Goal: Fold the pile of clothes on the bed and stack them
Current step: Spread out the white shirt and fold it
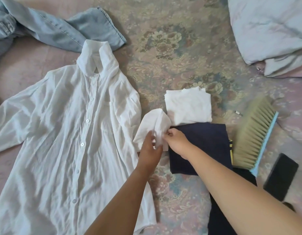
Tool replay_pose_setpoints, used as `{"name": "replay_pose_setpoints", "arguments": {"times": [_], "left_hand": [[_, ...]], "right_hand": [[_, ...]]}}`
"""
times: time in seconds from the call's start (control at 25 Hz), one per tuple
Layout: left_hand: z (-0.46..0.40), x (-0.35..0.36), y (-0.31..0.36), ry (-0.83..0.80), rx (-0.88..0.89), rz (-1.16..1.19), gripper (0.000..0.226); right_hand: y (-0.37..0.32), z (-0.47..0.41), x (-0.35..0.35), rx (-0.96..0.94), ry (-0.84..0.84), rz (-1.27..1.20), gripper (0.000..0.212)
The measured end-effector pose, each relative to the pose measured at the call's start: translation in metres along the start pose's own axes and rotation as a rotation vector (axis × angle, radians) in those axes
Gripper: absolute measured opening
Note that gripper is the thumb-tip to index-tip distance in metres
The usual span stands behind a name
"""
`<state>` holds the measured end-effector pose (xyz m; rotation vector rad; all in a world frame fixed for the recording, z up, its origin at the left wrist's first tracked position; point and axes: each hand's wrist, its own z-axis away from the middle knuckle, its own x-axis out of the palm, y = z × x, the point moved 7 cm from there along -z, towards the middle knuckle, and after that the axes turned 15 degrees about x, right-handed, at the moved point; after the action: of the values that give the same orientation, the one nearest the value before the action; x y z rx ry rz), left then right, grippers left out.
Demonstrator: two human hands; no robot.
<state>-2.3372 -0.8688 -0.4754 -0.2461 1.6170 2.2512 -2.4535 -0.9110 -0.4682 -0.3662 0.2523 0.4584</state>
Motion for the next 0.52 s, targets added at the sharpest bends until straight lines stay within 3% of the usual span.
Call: {"name": "replay_pose_setpoints", "arguments": {"times": [0.08,0.16,0.24,0.36,0.44,0.52], "left_hand": [[-0.006,-0.004,-0.006,0.120,-0.160,0.064,0.014],[-0.008,-0.008,0.000,0.162,-0.149,-0.019,0.024],[-0.003,-0.011,0.027,0.174,0.002,-0.143,0.026],[0.020,-0.006,0.090,0.214,0.404,-0.382,0.026],[0.040,-0.006,0.134,0.239,0.560,-0.370,0.021],[0.067,-0.001,0.177,0.148,0.657,-0.257,0.032]], "right_hand": [[0.001,-0.003,0.009,-0.002,-0.038,-0.064,0.028],[0.002,0.002,0.014,0.018,-0.098,-0.168,0.029],[0.000,0.018,0.008,0.019,-0.128,-0.209,0.032],[-0.008,0.059,-0.020,0.011,-0.168,-0.250,0.023],[-0.010,0.094,-0.051,0.019,-0.112,-0.257,0.023],[-0.006,0.128,-0.085,0.041,-0.047,-0.248,0.022]]}}
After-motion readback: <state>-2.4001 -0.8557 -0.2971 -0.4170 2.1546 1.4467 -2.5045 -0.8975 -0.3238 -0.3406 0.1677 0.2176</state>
